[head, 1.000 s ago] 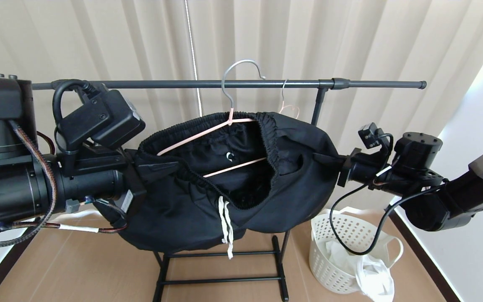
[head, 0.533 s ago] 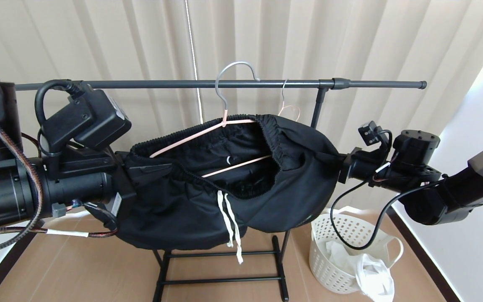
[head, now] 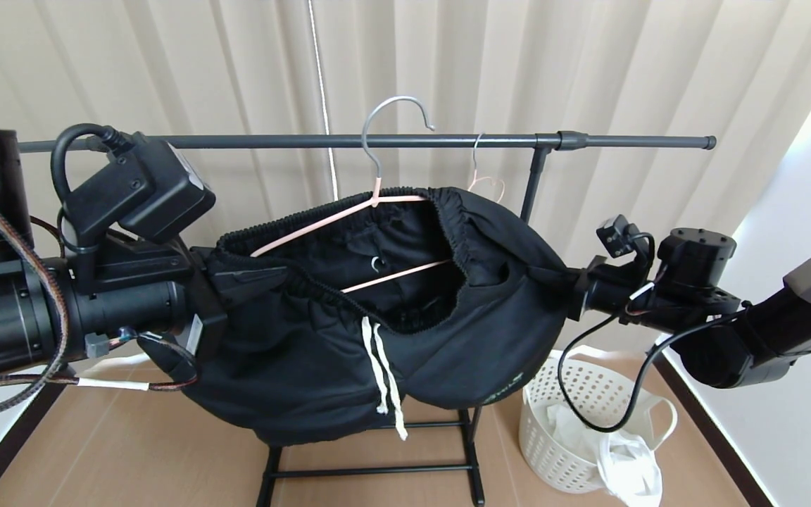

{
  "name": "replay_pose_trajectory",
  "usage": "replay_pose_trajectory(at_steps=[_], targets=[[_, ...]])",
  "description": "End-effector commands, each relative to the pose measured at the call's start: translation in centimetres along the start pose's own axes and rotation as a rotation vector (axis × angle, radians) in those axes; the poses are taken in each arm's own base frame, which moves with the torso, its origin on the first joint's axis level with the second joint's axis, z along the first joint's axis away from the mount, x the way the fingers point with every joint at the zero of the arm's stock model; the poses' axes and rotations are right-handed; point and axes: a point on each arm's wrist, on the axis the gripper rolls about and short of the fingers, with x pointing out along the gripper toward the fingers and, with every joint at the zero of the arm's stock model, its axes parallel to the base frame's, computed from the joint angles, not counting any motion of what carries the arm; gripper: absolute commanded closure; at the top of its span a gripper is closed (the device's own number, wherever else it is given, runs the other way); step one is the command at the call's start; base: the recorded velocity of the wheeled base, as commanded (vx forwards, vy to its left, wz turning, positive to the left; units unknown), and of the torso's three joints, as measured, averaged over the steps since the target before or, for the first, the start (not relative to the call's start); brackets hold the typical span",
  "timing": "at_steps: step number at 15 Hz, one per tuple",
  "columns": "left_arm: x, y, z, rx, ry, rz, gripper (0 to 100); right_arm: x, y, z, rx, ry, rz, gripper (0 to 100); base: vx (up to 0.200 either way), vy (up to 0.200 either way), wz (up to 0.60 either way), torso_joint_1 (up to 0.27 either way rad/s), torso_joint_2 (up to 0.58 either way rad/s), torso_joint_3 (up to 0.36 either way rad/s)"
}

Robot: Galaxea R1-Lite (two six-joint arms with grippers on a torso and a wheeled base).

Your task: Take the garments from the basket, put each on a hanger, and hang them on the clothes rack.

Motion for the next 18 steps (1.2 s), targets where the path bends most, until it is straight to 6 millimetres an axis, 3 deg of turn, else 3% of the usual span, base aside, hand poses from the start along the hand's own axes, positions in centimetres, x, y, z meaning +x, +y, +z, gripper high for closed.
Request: replay_pose_trajectory(at_steps=[1, 2, 3, 8, 13, 16, 18], targets=[[0.2, 0.1, 0.0, -0.019, -0.007, 0.004, 100, -0.6, 0.7, -0.6, -0.057, 0.024, 0.01, 100, 0.0, 0.0, 0.0, 0.0, 0.0, 0.0], [0.2, 0.1, 0.1, -0.033, -0.012, 0.009, 100, -0.7, 0.9, -0.7, -0.09, 0.03, 0.017, 100, 0.0, 0.0, 0.0, 0.0, 0.0, 0.0], [0.2, 0.1, 0.1, -0.036, -0.012, 0.009, 100, -0.8, 1.2, -0.8, -0.095, 0.035, 0.02, 0, 0.0, 0.0, 0.0, 0.0, 0.0, 0.0], [0.6, 0.2, 0.0, -0.057, -0.006, 0.011, 100, -1.8, 2.2, -1.2, -0.174, 0.038, 0.123, 0, 0.0, 0.0, 0.0, 0.0, 0.0, 0.0], [0.6, 0.4, 0.3, -0.108, -0.027, 0.021, 100, -3.6, 1.5, -1.0, -0.173, 0.004, 0.253, 0, 0.0, 0.0, 0.0, 0.0, 0.0, 0.0], [0.6, 0.6, 0.7, -0.165, -0.043, 0.024, 100, -2.9, 1.9, -2.1, -0.161, 0.026, 0.273, 0, 0.0, 0.0, 0.0, 0.0, 0.0, 0.0], [0.6, 0.8, 1.2, -0.19, -0.058, 0.028, 100, -1.0, 3.6, -3.0, -0.149, 0.049, 0.316, 0, 0.0, 0.0, 0.0, 0.0, 0.0, 0.0]])
